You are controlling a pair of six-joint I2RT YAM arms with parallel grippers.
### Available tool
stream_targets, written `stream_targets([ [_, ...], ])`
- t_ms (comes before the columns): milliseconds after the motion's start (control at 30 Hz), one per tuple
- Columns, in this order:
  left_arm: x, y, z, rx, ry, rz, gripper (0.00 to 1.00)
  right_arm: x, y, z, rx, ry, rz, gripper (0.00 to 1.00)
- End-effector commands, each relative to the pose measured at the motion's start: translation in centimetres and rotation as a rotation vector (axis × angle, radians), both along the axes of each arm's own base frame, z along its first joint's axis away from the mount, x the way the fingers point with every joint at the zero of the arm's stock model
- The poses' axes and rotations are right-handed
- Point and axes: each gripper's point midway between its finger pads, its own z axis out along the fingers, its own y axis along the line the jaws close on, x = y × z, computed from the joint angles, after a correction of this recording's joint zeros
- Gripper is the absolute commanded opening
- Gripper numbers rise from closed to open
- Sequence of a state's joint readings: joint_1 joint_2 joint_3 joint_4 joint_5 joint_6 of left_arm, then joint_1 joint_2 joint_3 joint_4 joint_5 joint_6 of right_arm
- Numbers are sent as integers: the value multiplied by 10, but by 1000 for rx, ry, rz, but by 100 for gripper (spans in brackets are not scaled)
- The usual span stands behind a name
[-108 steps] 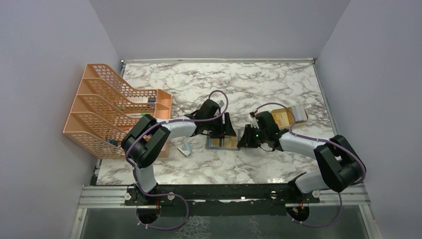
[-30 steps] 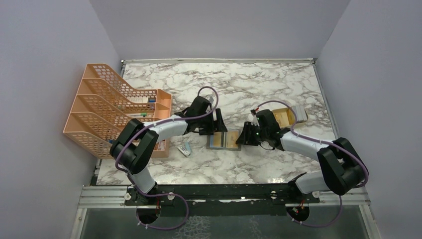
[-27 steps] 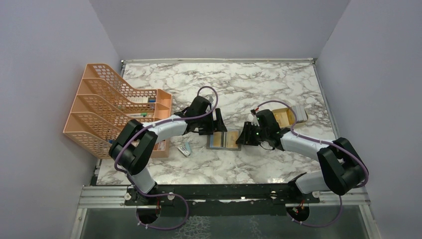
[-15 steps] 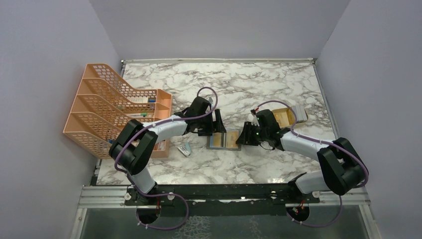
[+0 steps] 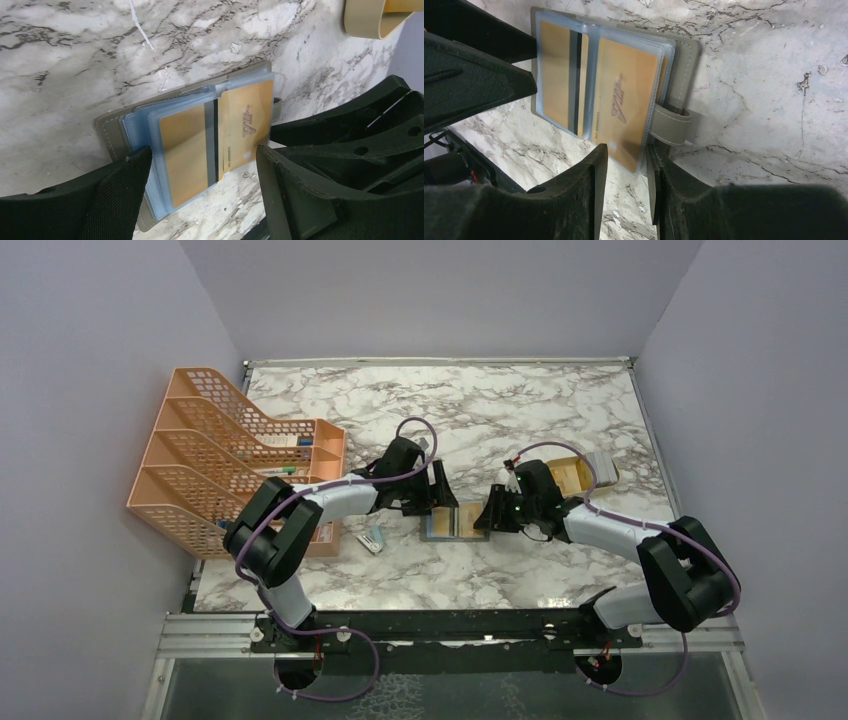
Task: Put the credit cards into the card holder
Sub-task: Turn over the card slot in the card holder.
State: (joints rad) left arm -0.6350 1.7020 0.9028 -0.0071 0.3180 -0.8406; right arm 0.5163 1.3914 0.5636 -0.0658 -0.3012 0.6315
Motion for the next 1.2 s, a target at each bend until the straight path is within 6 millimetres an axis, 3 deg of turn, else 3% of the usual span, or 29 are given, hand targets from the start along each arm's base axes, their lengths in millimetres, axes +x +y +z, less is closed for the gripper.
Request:
stream_targets([
  [0, -11, -15, 8, -82, 41, -39, 79, 2, 3, -1, 9, -21, 9, 35],
  [100, -14, -21, 13, -106, 50, -52, 79, 2, 3, -2, 6, -18, 9, 35],
  [300, -17, -31, 49, -186, -13, -60, 79, 3, 2, 0, 4, -27, 4, 35],
  [667, -23, -57, 63, -296, -7, -112, 79, 15, -6, 7, -43, -59, -50, 37],
  [900, -29, -79, 72, -342, -37, -158, 79, 29, -41, 20, -156, -146, -220, 42],
  [967, -31, -83, 64, -341, -18, -171, 79, 32, -49, 26, -170, -170, -272, 43],
  [1167, -35, -77, 80, -337, -64, -206, 81, 32, -75, 50, -198, -246, -395, 43],
])
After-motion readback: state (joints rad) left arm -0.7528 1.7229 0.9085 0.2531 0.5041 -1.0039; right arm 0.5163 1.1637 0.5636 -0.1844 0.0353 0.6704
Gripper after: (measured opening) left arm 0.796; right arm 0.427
